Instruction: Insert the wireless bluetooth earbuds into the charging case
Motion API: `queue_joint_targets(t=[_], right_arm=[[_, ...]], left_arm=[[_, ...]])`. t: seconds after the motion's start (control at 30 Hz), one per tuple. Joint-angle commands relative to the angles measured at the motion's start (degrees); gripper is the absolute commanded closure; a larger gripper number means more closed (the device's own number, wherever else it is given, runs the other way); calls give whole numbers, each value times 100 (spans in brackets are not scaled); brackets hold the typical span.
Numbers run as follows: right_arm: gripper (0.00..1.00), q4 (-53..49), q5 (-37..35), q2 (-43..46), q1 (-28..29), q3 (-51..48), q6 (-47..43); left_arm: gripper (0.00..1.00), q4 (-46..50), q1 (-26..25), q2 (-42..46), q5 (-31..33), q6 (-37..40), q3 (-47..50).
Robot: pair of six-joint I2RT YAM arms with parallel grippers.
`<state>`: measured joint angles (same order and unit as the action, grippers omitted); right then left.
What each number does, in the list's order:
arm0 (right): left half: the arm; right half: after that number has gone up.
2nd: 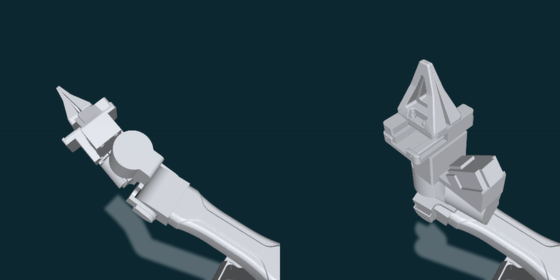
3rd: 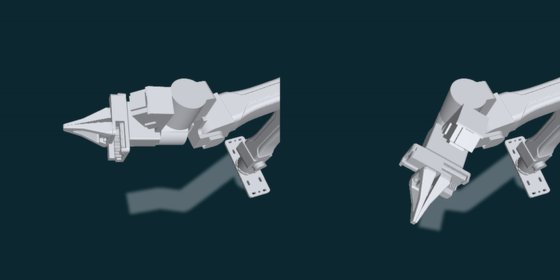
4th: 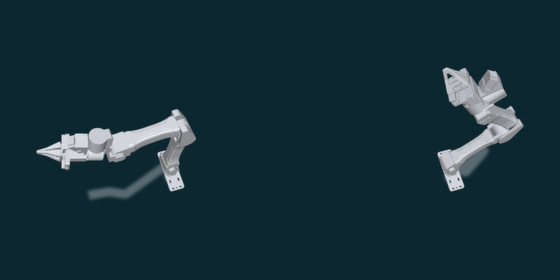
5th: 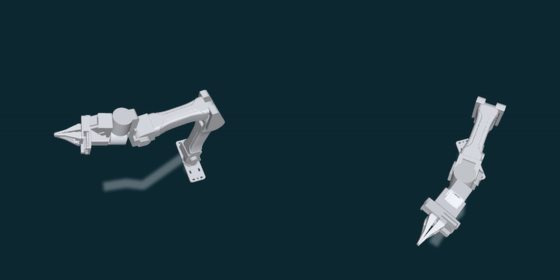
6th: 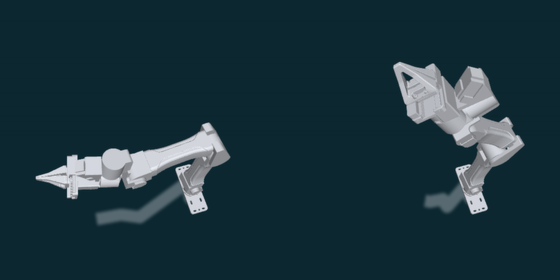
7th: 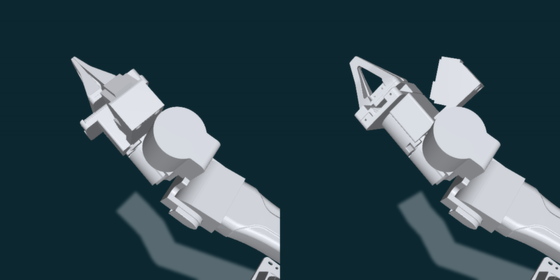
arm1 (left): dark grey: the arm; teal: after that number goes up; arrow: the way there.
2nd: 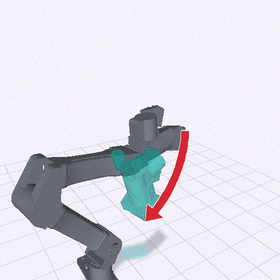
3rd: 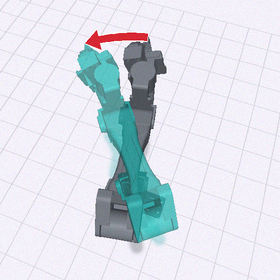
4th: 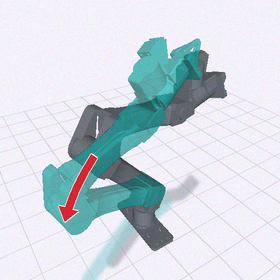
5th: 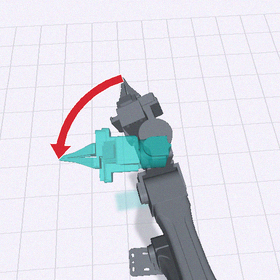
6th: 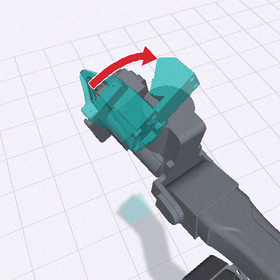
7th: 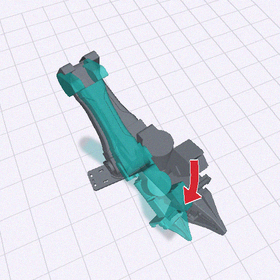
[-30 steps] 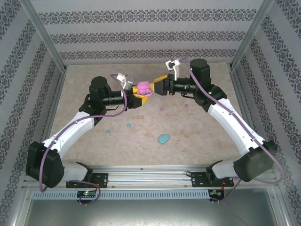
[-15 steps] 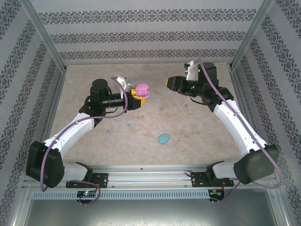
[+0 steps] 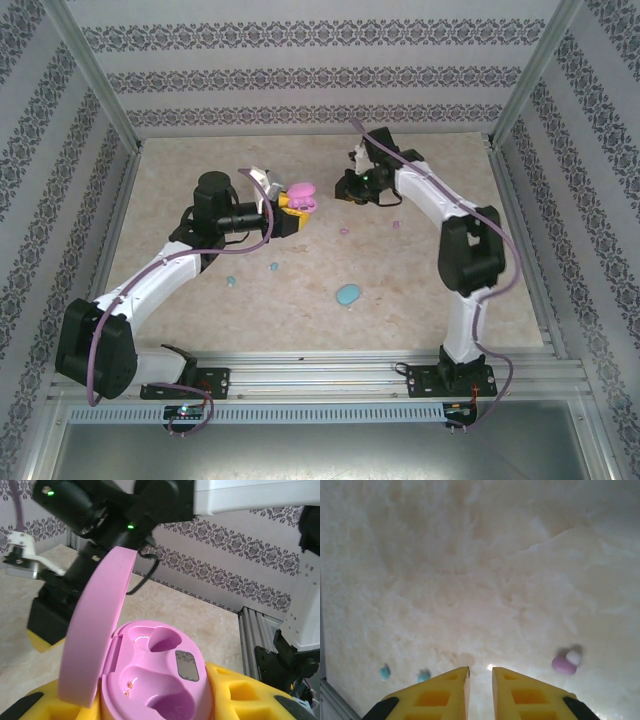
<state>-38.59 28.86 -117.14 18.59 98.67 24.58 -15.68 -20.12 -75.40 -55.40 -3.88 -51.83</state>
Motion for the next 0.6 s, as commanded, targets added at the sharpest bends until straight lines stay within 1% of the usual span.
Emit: queue_joint_targets(t=[0.0,0.1,0.23,0.43,0.57], right_arm=[[82,-657,52,-661,-65,687,-487],[82,-847,-80,-1121,-66,1015,-647],[84,-883,-84,-1404,-74,1011,-754],[85,-736,-112,-1263,-103,530,-840],[85,-619,-4,-1148,-176,203,-839]], left_arm=[[73,-222,54,-53,-13,30,88],[73,-304,60,-40,11,-5,139],[73,-356,56,-42,44,-16,202],[73,-348,60,-66,53,1,193],[73,-374,54,-70,51,-24,200]])
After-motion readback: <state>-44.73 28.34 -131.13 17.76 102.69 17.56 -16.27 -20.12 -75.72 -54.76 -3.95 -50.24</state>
